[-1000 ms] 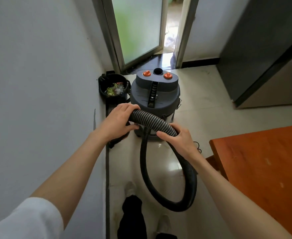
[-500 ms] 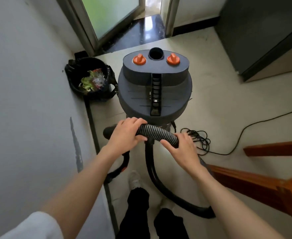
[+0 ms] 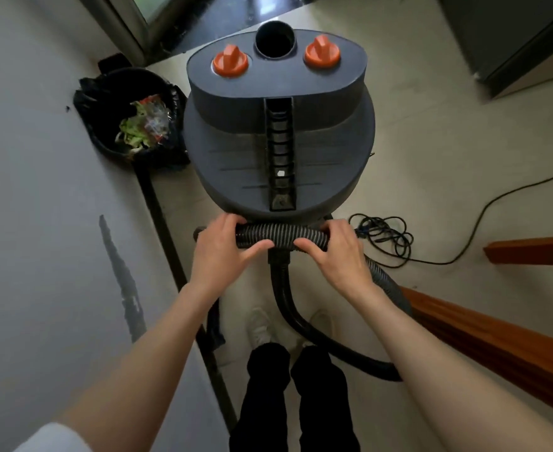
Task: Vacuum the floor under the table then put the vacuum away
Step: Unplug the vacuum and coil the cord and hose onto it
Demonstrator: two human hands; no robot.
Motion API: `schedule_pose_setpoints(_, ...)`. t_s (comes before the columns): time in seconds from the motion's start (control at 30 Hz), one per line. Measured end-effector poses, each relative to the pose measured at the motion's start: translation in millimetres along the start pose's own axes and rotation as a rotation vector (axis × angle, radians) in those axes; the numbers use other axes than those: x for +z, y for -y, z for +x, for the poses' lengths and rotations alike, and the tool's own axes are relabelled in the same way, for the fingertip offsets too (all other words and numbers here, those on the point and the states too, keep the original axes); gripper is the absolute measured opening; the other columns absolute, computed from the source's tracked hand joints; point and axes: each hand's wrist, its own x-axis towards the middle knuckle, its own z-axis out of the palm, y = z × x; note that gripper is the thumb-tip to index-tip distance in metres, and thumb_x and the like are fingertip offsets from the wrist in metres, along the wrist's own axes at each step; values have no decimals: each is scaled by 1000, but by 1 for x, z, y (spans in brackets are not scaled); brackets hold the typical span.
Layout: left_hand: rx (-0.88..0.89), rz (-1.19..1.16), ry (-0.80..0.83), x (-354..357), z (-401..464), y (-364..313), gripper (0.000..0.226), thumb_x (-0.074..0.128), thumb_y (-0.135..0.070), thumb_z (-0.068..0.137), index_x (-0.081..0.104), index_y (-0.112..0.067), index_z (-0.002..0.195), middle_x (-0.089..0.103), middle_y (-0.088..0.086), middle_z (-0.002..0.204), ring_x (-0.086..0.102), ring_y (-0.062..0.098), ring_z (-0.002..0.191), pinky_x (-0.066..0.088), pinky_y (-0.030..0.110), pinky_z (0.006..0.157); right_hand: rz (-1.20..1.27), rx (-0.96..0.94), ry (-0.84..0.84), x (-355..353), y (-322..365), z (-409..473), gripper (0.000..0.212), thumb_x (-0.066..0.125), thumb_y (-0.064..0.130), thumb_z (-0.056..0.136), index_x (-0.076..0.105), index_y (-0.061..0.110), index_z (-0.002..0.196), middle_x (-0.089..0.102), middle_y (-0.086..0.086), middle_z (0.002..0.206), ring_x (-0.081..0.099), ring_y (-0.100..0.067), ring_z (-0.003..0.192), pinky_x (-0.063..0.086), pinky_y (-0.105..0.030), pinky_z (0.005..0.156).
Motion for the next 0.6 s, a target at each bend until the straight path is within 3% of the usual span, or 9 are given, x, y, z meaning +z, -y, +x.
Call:
schedule_pose_setpoints(0.13,-108,-63,-11,6,-9,-8,64,60,-62,72,56,-11,111,57,1,105,55,14,95,45,27,81,85,3,-15,-4,-1,-1,51,69,42,81,54,5,112,47,-7,111,43,-20,108,35,-29,96)
schedule_pose_setpoints(0.27,-193,-107,81,5,-7,-9,63,60,-59,77,51,-14,120,53,0,114,55,16,103,48,31,82,142,-37,45,-10,-9,-4,40,69,30,84,59,7,115,48,-4,114,40,-15,112,27,-16,92)
schedule_pose_setpoints(0.43,-333,-177,96,12,-8,-24,71,64,-61,74,48,-14,126,53,2,119,50,20,113,45,37,94,195,57,-10,-2,-9,-6,37,69,30,84,62,12,115,40,3,109,39,-17,115,29,-22,97)
schedule_pose_setpoints(0.6,-488,-266,161,20,4,-31,65,65,-53,79,51,-12,128,55,7,125,43,28,126,39,45,103,153,98,14,5,-9,8,38,69,29,84,62,9,116,53,-10,113,45,-25,115,34,-30,97)
